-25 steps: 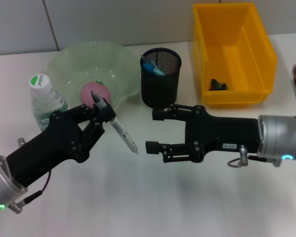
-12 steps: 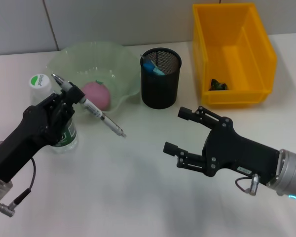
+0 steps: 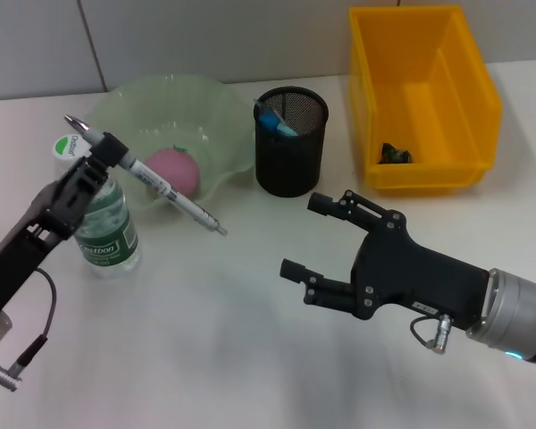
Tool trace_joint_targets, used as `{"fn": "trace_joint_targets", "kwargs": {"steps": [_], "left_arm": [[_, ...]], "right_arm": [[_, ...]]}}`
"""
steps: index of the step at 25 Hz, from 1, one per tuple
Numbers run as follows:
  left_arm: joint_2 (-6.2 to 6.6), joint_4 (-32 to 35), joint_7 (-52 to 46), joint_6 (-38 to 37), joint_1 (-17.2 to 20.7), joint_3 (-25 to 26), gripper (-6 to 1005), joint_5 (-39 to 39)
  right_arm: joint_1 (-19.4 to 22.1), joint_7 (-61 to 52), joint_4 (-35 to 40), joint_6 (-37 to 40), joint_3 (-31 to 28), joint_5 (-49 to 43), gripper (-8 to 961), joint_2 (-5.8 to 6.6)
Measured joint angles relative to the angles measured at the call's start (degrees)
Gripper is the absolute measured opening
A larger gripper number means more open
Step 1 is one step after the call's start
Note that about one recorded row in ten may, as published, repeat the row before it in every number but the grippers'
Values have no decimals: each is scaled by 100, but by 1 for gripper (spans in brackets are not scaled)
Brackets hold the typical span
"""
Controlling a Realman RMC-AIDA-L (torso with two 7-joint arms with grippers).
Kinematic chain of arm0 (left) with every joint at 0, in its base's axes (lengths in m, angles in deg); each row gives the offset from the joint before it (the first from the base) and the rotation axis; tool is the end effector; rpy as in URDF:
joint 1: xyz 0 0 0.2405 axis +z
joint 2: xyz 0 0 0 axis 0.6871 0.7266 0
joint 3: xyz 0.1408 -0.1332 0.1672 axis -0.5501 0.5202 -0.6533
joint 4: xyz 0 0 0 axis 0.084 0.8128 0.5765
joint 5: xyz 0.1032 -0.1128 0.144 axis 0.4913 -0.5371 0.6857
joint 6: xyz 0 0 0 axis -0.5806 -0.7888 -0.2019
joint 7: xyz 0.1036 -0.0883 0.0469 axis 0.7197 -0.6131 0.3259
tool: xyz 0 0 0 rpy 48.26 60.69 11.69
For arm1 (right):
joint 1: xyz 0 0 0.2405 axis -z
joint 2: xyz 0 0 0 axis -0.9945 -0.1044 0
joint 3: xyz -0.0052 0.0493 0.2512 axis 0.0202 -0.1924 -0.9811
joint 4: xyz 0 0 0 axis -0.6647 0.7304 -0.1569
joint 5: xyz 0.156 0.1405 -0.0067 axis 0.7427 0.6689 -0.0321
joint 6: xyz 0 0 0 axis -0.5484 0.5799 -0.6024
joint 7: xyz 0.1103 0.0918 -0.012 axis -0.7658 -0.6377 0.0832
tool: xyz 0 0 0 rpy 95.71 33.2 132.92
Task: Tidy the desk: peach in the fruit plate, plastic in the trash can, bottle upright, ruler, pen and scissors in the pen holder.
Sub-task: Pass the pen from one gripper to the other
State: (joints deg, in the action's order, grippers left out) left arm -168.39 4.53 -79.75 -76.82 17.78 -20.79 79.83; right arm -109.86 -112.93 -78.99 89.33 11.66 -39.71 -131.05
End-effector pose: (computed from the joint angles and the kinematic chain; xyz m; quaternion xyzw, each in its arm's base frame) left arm -0.2616 0.2701 -0.0212 -0.6996 -0.3643 -0.5968 0.1474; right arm 0.2575 0.2626 -0.0627 -0.8801 0.0452 0.4075 0.2394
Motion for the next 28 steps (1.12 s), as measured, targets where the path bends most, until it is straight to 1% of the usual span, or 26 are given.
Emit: {"fn": "trace_joint_targets", "kwargs": {"steps": [4,8,12,13,14,16,17,18,21,25,28], "left_arm": [[0,-228,-463,-8,-40,213,146,-5],[0,-659,-631,-41,-96,614,146,37],[0,-932,-743,-112,-139,862,146,65],[0,-971,-772,-120,-157,896,146,83],[0,-1008,-793,-130,-187,935,146,120],[1,-1097,-817,-150,-243,1106,146,322],[0,-1162,-833,-163,-277,1332,146,551],[0,-1179,-833,-166,-286,1437,146,662],[0,-1265,-818,-169,-307,2143,147,1344],[0,-1394,-805,-138,-302,2584,147,1743],[0,-1469,-791,-103,-300,2708,147,1818]], "right_arm": [[-201,332,-283,104,-11,0,819,0],[-389,565,-523,126,-59,0,819,0],[-641,952,-957,127,-312,-12,819,1],[-751,1177,-1144,129,-465,-46,819,2],[-751,1177,-1144,129,-465,-46,819,2],[-839,1306,-1237,136,-541,-71,819,2],[-869,1330,-1253,140,-548,-77,818,2],[-908,1347,-1264,143,-550,-80,818,2],[-1041,1363,-1277,146,-552,-110,818,2],[-1208,1365,-1292,136,-554,-219,818,2],[-1300,1379,-1319,82,-563,-243,818,1]]}}
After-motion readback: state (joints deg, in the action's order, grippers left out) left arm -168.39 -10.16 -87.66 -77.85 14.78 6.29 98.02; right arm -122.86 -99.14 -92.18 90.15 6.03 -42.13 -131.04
